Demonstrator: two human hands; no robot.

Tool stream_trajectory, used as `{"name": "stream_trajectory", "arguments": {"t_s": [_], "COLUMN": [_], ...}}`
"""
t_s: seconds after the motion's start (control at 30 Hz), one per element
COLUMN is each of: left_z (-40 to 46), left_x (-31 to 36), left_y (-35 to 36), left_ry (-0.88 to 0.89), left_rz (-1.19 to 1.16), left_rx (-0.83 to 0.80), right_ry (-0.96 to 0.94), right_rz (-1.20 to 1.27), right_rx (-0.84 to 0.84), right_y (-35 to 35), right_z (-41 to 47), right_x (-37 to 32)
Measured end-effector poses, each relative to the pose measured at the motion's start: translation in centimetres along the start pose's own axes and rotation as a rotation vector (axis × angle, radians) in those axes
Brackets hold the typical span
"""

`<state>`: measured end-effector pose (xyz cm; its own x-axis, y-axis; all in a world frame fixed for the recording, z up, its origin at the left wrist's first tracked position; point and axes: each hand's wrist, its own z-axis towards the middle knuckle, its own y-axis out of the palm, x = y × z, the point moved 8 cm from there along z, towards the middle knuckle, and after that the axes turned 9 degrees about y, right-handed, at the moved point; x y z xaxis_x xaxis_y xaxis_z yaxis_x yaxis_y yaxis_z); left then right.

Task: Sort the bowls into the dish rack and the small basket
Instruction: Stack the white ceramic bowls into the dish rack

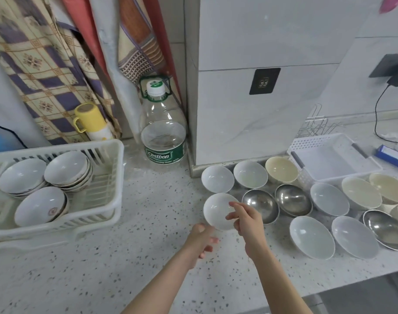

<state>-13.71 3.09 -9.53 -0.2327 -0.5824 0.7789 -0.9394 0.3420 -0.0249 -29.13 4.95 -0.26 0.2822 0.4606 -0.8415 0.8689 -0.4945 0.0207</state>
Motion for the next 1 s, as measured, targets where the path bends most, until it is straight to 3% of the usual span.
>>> {"name": "stream_trajectory", "arguments": {"t_s": [0.23,0.4,0.57,0.77,1.0], "left_z": [1.3,1.8,0.5,-1.8,-3.8], "left_x": [-0.2,0.0,-0.6,0.0,0.6], "left_y": [2.0,1.5,-2.2,-7.5,-10.6], "left_ry": [0.041,0.037,0.070,0.148,0.181], "left_rz": [-0.204,-0.208,-0.228,-0.313,-0.397], "left_rx": [0.056,0.127,0.242,0.385,0.444], "right_ry": [0.032,0.028,0.070,0.310,0.367], "right_rz": [0.031,0.012,-0.010,-0.027,-0.069], "right_rx": [0.025,0.013,0.016,-0.051,0.042], "right_y": [-3.4,-3.6,-2.7,2.0,4.2], "right_z": [1.7,2.5,3.8,6.2,9.7], "right_x": [0.3,0.3,0.9,2.4,1.8]}}
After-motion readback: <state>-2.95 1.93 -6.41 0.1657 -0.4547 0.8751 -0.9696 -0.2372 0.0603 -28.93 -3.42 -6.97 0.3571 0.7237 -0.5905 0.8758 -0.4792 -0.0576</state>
